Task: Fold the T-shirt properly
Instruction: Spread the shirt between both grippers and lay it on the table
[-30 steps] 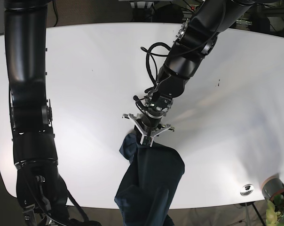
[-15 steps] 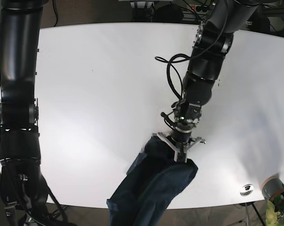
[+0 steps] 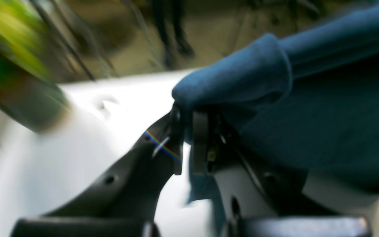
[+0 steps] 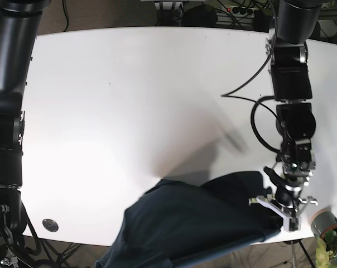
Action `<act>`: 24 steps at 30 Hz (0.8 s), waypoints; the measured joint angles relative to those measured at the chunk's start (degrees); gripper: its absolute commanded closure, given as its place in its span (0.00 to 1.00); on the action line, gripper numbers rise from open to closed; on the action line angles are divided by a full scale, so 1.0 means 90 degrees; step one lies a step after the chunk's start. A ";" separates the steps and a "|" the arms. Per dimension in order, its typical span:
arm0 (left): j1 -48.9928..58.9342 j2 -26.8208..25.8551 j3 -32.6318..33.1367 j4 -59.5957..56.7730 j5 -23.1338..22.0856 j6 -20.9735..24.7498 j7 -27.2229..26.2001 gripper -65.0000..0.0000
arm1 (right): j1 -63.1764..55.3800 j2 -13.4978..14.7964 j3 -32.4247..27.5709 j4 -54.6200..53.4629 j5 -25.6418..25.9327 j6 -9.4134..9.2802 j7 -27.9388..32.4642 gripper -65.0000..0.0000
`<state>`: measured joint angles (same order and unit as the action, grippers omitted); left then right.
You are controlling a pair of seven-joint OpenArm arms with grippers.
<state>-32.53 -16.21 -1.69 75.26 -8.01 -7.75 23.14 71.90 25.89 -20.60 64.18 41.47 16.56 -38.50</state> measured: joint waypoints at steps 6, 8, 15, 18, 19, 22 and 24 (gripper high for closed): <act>-0.0750 -0.0459 -0.0403 0.0095 -0.0019 -0.0510 0.0282 1.00 | -0.0090 -0.0039 0.0194 0.0151 -0.0017 -0.0002 -0.0095 0.96; -0.0882 -0.0590 -0.0435 0.0092 -0.0027 -0.0656 0.0520 1.00 | -0.0398 -0.0051 0.0641 0.0338 0.0034 -0.0005 -0.0058 0.96; -0.0862 -0.0690 -0.0646 0.0993 0.0005 -0.0988 0.1093 1.00 | -0.1678 -0.0051 0.1496 0.1217 -0.0032 0.0002 -0.0430 0.96; -0.0481 -0.0687 -0.0634 0.1285 -0.0053 -0.1146 0.1120 1.00 | -0.2453 -0.0066 0.1984 0.1530 -0.0024 -0.0039 -0.0415 0.96; -0.0316 -0.0690 -0.0636 0.1392 -0.0058 -0.1192 0.1166 1.00 | -0.2645 -0.0068 0.2098 0.1630 -0.0066 -0.0024 -0.0437 0.96; 0.0296 -0.0673 -0.0639 0.1656 -0.0007 -0.1243 0.1270 1.00 | -0.3424 -0.0073 0.2397 0.1996 -0.0080 -0.0049 -0.0469 0.96; 0.0595 -0.0658 -0.0624 0.1785 0.0015 -0.1256 0.1297 1.00 | -0.3825 -0.0124 0.2608 0.2227 -0.0068 -0.0019 -0.0481 0.96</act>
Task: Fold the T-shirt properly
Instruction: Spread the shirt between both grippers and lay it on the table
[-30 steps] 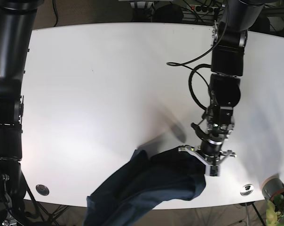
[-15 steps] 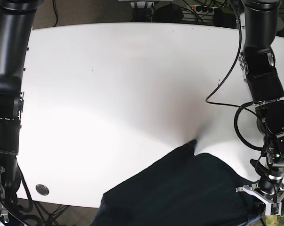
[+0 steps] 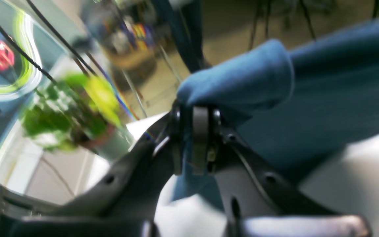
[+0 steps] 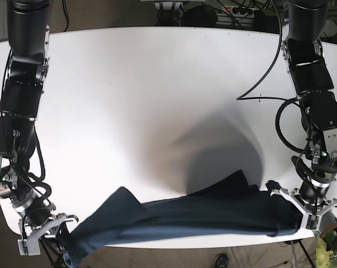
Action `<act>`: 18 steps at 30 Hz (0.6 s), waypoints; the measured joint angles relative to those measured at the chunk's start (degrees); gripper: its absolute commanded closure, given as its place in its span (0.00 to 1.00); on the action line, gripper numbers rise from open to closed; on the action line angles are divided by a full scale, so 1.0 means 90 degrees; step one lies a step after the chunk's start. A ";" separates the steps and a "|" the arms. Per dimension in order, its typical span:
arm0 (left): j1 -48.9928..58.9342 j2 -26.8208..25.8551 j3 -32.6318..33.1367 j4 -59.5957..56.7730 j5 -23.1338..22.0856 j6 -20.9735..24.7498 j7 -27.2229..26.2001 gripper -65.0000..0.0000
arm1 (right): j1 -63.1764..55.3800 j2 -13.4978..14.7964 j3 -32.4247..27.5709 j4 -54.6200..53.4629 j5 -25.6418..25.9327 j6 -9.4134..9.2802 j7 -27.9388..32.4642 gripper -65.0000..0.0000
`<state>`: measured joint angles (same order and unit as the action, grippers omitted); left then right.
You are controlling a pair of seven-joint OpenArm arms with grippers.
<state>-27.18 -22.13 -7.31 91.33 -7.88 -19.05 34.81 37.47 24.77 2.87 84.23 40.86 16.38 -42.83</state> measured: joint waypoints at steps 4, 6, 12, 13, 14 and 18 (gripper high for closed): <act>0.0743 0.0000 -0.0119 0.0415 -0.0070 0.0000 -0.0066 1.00 | -0.0879 -0.0151 0.0525 0.0554 0.0027 -0.0002 0.0056 0.96; 0.1190 -0.0015 -0.0289 0.0651 -0.0083 -0.0012 -0.0085 1.00 | -0.1324 -0.0168 0.0743 0.0772 0.0046 0.0010 0.0085 0.96; 0.2472 0.0005 -0.0335 0.1168 -0.0046 -0.0010 -0.0049 1.00 | -0.2788 -0.0505 0.1341 0.1117 -0.0036 -0.0022 0.0036 0.96; 0.2662 0.0005 -0.0335 0.1280 -0.0078 -0.0024 -0.0073 1.00 | -0.3002 -0.0585 0.1474 0.1178 -0.0015 0.0019 0.0036 0.96; 0.2829 0.0002 -0.0338 0.1343 -0.0090 -0.0039 -0.0068 1.00 | -0.3172 -0.0631 0.1576 0.1222 -0.0022 0.0029 0.0044 0.96; 0.3604 0.0005 -0.0364 0.1537 -0.0002 0.0010 -0.0061 1.00 | -0.3893 -0.0687 0.1736 0.1462 -0.0049 -0.0017 0.0063 0.96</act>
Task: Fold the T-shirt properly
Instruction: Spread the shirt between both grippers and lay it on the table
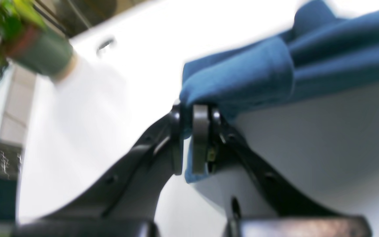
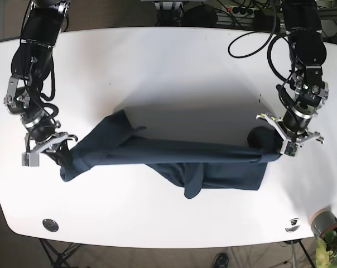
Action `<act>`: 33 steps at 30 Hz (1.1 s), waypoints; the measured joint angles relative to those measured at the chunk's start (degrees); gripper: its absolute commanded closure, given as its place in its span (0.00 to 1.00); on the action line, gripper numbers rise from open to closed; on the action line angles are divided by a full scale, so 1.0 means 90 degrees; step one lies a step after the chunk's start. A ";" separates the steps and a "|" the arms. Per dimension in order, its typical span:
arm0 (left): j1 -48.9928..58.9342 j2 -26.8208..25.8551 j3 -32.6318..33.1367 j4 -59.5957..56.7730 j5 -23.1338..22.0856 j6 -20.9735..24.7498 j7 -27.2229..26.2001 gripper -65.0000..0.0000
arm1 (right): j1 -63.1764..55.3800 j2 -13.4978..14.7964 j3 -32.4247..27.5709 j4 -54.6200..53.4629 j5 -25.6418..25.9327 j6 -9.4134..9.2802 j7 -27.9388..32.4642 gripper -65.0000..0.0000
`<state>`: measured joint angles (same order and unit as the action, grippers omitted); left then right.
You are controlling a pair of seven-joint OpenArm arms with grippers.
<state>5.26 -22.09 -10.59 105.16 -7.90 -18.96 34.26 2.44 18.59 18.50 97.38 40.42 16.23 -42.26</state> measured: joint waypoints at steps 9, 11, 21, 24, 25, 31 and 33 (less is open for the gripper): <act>0.1236 0.0175 -0.0318 0.0029 -0.0085 -0.0005 -0.0041 1.00 | -0.1243 -0.0240 0.0109 0.0483 0.0012 0.0034 0.0000 0.96; 0.1411 0.0304 -0.0529 0.0022 -0.0029 -0.0010 -0.0051 1.00 | -0.1455 -0.0270 0.0255 0.0559 0.0056 0.0027 0.0010 0.96; 0.1836 0.0772 -0.1328 0.0024 -0.0044 -0.0702 -0.0078 1.00 | -0.2302 -0.0306 0.0321 0.1049 0.0053 0.0032 0.0010 0.96; 0.1892 0.0899 -0.1523 0.0019 -0.0032 -0.0794 -0.0073 1.00 | -0.2484 -0.0357 0.0330 0.1120 0.0056 0.0032 0.0024 0.96; 0.1904 0.0903 -0.1523 0.0007 -0.0007 -0.0823 -0.0070 1.00 | -0.2514 -0.0357 0.0340 0.1078 0.0046 0.0034 0.0017 0.96; 0.1872 0.0916 -0.1520 -0.0002 0.0007 -0.0884 -0.0058 1.00 | -0.2873 -0.0466 0.0340 0.0981 0.0029 0.0032 0.0041 0.96; 0.1875 0.0916 -0.1520 -0.0002 0.0010 -0.0911 -0.0058 1.00 | -0.2975 -0.0498 0.0340 0.0976 0.0017 0.0007 -0.0027 0.91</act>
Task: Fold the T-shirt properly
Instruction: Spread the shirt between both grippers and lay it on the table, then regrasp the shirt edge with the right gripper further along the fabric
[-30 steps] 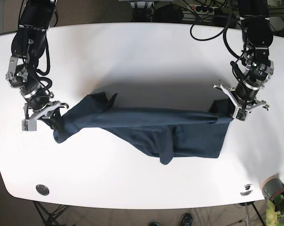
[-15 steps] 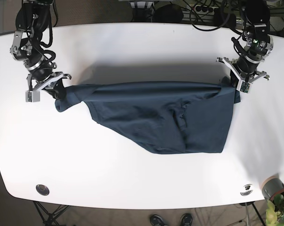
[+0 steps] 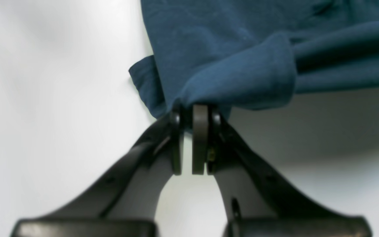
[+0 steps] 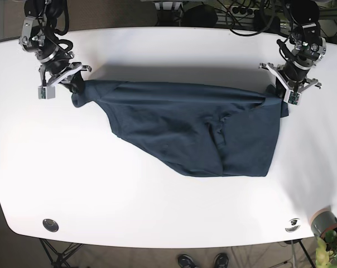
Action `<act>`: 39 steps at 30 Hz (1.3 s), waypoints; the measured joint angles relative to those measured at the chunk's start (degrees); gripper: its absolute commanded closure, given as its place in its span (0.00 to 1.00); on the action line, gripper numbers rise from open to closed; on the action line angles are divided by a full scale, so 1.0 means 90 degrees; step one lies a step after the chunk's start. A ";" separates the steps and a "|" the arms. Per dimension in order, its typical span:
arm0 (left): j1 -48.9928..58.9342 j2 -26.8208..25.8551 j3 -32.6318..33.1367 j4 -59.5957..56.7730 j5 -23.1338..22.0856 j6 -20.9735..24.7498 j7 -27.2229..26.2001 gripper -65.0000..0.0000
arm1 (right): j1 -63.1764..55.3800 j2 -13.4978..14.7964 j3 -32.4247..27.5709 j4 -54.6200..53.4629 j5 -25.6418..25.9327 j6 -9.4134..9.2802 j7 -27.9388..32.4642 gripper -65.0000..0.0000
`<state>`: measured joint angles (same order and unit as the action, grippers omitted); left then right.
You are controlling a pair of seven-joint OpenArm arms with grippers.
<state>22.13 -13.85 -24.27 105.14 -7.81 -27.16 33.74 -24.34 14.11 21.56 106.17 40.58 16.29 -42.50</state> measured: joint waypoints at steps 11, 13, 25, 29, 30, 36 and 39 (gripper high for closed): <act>0.0002 0.0068 -0.0012 -0.0083 0.0005 0.0007 -0.0015 1.00 | -0.0284 0.0002 0.0027 0.0270 -0.0007 -0.0070 0.0032 0.37; -0.0002 0.0068 -0.0005 -0.0083 0.0002 0.0007 -0.0015 1.00 | -0.0294 0.0000 0.0027 0.0452 0.0010 -0.0073 0.0036 0.36; -0.0012 0.0075 0.0010 -0.0087 0.0002 0.0007 -0.0015 1.00 | 0.1265 0.0078 -0.1358 0.0260 -0.0393 -0.0061 -0.0299 0.36; -0.0029 0.0061 0.0010 -0.0092 0.0007 0.0007 -0.0015 1.00 | 0.1989 -0.0046 -0.1821 -0.0294 -0.0945 -0.0056 -0.0437 0.36; -0.0027 0.0063 0.0010 -0.0095 0.0005 0.0010 -0.0015 1.00 | 0.2130 -0.0109 -0.1899 -0.0464 -0.1073 -0.0056 -0.0469 0.36; -0.0024 0.0068 0.0012 -0.0095 0.0007 0.0007 -0.0015 1.00 | 0.3041 -0.0449 -0.2008 -0.1520 -0.1710 0.0027 -0.0508 0.36; -0.0029 0.0070 0.0012 -0.0095 0.0005 0.0007 -0.0017 1.00 | 0.3456 -0.0491 -0.2016 -0.2120 -0.1897 0.0041 -0.0452 0.36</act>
<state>21.87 -13.21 -24.16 104.29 -7.77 -27.09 33.58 6.76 9.69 3.42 87.09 23.51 16.67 -46.57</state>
